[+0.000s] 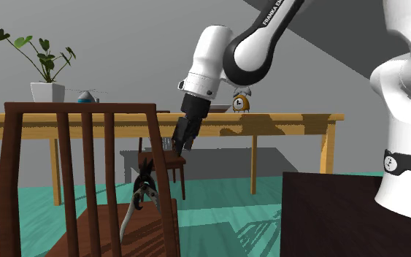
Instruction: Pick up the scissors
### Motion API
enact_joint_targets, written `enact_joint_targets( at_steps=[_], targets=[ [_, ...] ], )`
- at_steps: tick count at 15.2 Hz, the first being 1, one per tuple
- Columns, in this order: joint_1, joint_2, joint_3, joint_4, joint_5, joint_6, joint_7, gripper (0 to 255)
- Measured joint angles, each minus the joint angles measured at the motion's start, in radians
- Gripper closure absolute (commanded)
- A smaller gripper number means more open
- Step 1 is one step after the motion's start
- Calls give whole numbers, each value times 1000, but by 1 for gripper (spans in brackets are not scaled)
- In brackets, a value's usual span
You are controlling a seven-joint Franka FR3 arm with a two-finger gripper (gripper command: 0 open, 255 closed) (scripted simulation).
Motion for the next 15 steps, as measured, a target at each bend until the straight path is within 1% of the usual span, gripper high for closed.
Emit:
enact_joint_targets(
  at_steps=[7,10,15],
  targets=[
    [18,280,-4,208,-16,121,14,0],
    [18,341,-5,252,-17,144,14,0],
    [26,409,-10,275,-19,190,20,0]
  ],
)
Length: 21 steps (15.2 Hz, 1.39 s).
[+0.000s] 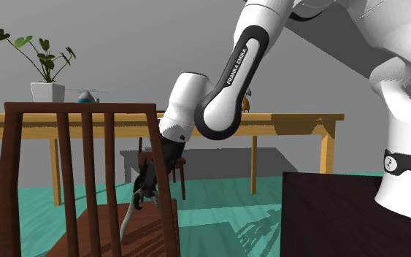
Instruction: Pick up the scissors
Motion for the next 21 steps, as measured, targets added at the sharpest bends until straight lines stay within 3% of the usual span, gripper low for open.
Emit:
enact_joint_targets(
  at_steps=[1,2,12,21],
  targets=[
    [2,10,-1,3,0,6,1,0],
    [0,14,0,5,0,9,1,255],
    [-1,18,-1,7,0,12,0,255],
    [-3,-80,5,-21,1,-59,-4,255]
  ],
)
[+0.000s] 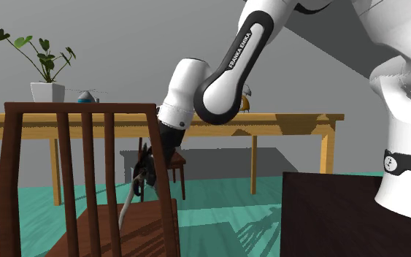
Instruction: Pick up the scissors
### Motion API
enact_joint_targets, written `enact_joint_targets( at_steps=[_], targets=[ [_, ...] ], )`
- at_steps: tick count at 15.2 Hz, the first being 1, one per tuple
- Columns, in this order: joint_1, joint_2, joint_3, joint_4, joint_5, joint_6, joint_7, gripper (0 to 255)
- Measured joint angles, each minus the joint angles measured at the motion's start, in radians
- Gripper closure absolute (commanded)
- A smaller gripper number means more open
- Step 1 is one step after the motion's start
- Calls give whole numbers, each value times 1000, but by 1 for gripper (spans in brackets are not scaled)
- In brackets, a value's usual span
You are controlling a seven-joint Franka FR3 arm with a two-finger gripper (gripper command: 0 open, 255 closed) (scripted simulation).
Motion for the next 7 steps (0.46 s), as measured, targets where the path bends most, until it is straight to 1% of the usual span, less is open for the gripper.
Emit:
enact_joint_targets(
  at_steps=[7],
  targets=[
    [-4,-79,5,-15,2,-64,-5,255]
  ],
)
